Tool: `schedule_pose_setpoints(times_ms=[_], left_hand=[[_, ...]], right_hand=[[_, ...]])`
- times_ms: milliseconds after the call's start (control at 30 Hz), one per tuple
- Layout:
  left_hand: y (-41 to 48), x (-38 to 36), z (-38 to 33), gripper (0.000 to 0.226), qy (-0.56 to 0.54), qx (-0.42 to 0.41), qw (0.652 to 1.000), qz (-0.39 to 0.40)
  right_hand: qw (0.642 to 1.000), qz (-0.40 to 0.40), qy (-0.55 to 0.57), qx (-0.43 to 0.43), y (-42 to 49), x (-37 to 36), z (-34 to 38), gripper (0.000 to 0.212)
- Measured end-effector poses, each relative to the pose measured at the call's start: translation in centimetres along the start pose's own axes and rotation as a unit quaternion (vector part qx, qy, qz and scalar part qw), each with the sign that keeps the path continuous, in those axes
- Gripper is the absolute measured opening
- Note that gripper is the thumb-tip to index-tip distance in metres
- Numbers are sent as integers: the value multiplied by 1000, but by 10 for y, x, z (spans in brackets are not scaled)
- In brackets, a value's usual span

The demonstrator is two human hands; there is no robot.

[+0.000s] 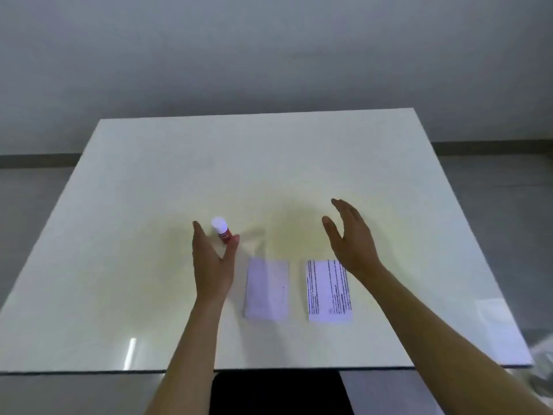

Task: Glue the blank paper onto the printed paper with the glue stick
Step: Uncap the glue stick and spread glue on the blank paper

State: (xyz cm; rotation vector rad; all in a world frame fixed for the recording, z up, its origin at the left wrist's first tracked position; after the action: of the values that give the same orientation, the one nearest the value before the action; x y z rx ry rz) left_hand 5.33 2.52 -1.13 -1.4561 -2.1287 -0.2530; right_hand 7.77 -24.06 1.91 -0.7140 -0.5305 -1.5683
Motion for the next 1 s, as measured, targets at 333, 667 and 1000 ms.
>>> schedule_pose_setpoints(times_ms=[333,667,1000], left_hand=[[-2,-5,-13,8,-55,-203,968,-136],[-92,-6,-66,51,148,-405,902,36],[-104,22,-85,49,153,-441,884,-23]], right_hand=[[973,-106,144,145,-23,3,32,41],[986,58,148,49,-68,-6,69,75],[972,71,194,113,-85,10,78,49]])
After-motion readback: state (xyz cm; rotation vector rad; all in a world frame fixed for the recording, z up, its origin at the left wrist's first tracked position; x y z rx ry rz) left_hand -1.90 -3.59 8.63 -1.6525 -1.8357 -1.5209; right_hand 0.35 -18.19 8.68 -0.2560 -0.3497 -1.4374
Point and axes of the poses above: each hand's wrist, its own y-axis towards the middle knuckle, its own x-axis out of the back of the hand, z = x × y, the point moved 6 cm from there along y, towards the middle knuckle, and after that the axes turned 3 degrees about -x, right-handed, at the moved point
